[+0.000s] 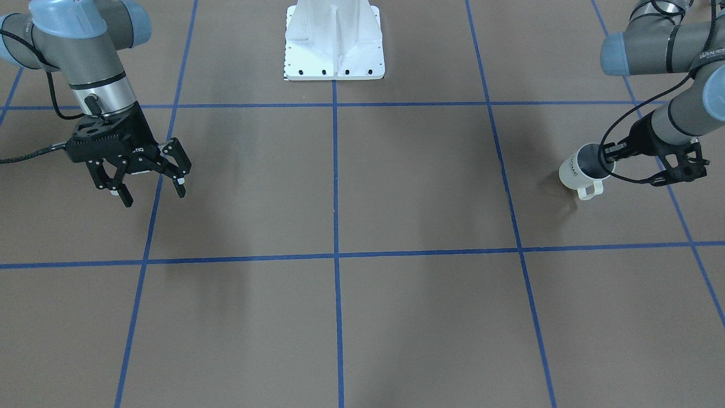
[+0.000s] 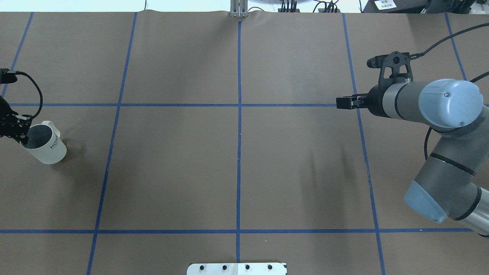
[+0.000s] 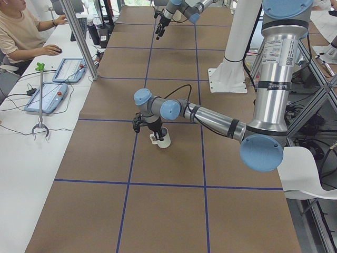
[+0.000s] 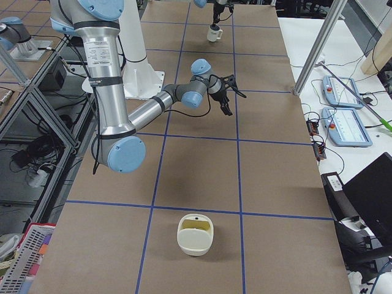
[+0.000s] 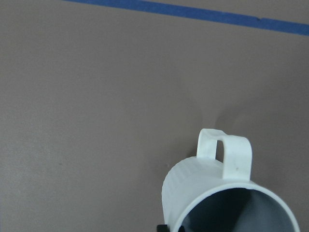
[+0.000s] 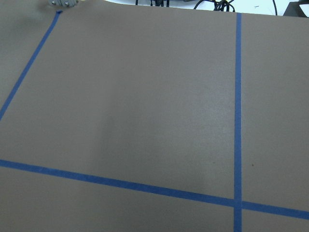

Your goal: Left arm hands cup to right arm to dump lemon

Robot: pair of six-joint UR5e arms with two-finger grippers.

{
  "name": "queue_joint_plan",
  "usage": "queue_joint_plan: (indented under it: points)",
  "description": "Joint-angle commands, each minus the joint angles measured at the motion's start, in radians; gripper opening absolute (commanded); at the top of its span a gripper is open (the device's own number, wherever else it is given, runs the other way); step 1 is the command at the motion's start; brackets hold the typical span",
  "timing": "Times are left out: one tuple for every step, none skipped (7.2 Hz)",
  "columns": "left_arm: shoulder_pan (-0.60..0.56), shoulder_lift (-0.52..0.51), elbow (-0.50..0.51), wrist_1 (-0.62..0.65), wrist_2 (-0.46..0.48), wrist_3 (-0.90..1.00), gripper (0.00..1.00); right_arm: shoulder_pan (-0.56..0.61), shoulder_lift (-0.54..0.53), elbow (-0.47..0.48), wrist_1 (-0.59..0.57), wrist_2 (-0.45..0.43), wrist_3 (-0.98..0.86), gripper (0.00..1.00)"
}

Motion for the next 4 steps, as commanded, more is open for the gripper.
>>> queue_joint_plan:
  points:
    - [-0.007, 0.003, -0.027, 0.006, -0.001, 0.024, 1.0, 0.002, -0.002, 0.004, -0.001, 0.002, 0.001, 1.0]
    - [-0.045, 0.009, -0.091, 0.018, -0.002, 0.024, 1.0, 0.011, -0.016, 0.019, -0.022, 0.011, -0.001, 1.0]
    - [-0.084, 0.033, -0.169, 0.018, -0.011, 0.024, 1.0, 0.058, -0.028, 0.028, -0.053, 0.084, -0.003, 1.0]
    - [-0.092, 0.061, -0.234, 0.018, -0.007, 0.022, 1.0, 0.146, -0.045, 0.03, -0.055, 0.209, -0.033, 1.0]
